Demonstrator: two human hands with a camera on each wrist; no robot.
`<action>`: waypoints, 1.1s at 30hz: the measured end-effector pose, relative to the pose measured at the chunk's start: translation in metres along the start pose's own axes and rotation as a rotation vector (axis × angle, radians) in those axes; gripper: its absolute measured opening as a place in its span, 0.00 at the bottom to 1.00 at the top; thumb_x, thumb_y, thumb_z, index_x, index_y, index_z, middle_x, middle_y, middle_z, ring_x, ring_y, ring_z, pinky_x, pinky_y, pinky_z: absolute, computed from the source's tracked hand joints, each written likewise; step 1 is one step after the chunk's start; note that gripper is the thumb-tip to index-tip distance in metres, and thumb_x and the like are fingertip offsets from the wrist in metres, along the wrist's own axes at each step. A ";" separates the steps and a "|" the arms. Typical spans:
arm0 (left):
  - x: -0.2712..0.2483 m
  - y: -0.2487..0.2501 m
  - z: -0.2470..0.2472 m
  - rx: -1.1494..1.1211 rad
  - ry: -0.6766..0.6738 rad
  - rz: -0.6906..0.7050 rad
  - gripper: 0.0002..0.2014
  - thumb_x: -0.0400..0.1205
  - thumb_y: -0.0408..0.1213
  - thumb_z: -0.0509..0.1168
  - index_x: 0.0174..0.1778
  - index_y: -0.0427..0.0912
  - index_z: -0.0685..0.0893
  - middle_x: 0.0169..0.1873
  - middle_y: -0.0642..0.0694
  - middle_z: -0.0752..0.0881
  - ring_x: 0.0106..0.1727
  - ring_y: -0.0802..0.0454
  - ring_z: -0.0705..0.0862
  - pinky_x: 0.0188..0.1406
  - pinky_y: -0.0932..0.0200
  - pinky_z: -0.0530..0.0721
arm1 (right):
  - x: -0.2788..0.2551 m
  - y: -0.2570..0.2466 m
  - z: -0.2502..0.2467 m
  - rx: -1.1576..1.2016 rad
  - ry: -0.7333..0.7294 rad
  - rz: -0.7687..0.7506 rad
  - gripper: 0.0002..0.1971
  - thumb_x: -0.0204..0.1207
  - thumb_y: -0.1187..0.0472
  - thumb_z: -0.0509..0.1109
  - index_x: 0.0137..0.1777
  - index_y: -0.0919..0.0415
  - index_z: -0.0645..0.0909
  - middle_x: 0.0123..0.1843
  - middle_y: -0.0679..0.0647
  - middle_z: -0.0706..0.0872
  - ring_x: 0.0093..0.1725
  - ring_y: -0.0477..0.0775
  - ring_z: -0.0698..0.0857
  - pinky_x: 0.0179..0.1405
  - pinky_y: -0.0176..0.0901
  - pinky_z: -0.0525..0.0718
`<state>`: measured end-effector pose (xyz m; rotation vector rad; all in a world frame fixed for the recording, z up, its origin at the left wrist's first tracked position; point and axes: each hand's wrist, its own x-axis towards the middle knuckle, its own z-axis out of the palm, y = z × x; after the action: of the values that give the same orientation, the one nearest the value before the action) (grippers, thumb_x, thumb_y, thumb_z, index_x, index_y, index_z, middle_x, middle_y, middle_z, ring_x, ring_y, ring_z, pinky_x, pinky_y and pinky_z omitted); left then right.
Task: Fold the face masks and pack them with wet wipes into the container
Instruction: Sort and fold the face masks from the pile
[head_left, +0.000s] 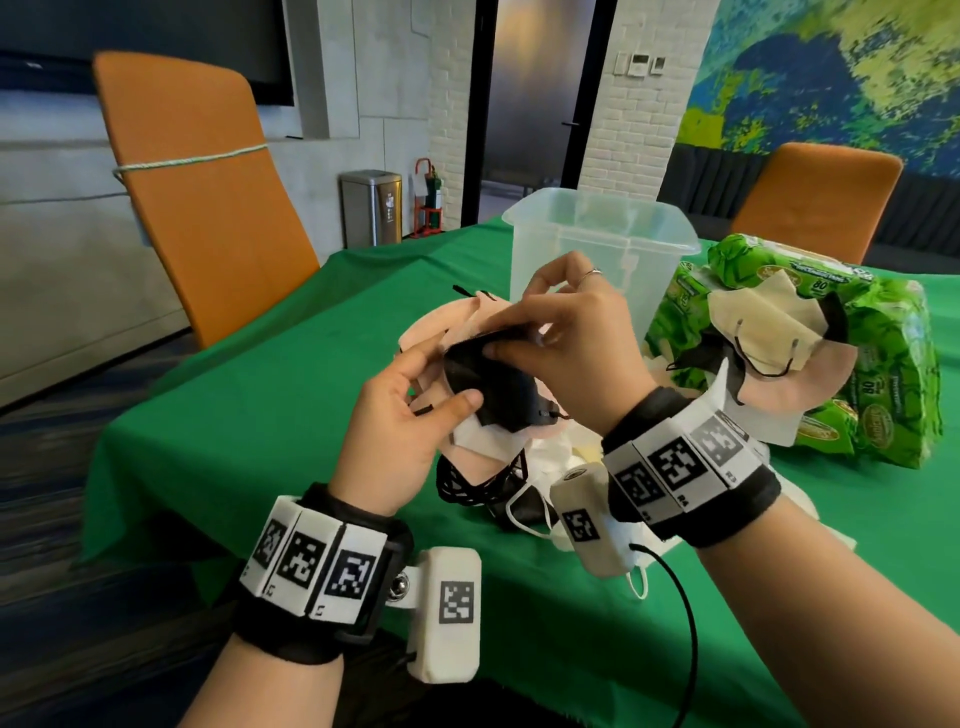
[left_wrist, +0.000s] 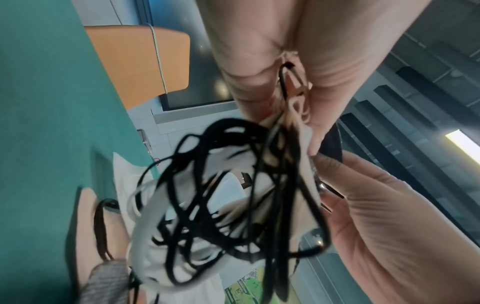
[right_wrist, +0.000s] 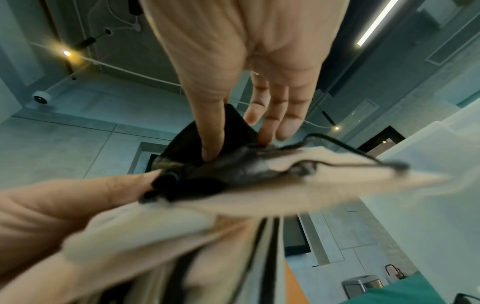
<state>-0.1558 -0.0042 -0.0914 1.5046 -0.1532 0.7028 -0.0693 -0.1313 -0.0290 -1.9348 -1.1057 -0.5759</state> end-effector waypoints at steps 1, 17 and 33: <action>0.000 0.000 0.000 0.002 0.008 -0.001 0.21 0.73 0.22 0.70 0.57 0.50 0.81 0.48 0.60 0.88 0.54 0.65 0.84 0.54 0.71 0.78 | -0.001 0.001 -0.001 0.012 0.020 -0.012 0.08 0.61 0.62 0.80 0.41 0.57 0.90 0.46 0.52 0.75 0.41 0.40 0.75 0.41 0.30 0.73; 0.001 0.002 -0.006 0.013 0.141 0.061 0.36 0.76 0.16 0.63 0.61 0.69 0.75 0.65 0.47 0.82 0.59 0.54 0.82 0.53 0.55 0.81 | 0.001 0.023 -0.044 0.223 0.115 0.395 0.08 0.67 0.67 0.75 0.33 0.57 0.79 0.34 0.57 0.85 0.37 0.57 0.85 0.41 0.53 0.85; 0.005 0.001 0.000 -0.197 0.260 -0.087 0.11 0.74 0.33 0.66 0.34 0.52 0.91 0.37 0.54 0.91 0.45 0.55 0.86 0.49 0.63 0.83 | -0.022 -0.008 0.002 0.054 -0.341 -0.064 0.06 0.67 0.59 0.74 0.42 0.60 0.82 0.46 0.53 0.76 0.43 0.45 0.75 0.46 0.30 0.73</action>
<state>-0.1526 -0.0030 -0.0877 1.2135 0.0396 0.7834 -0.0870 -0.1385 -0.0420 -2.0023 -1.3837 -0.2499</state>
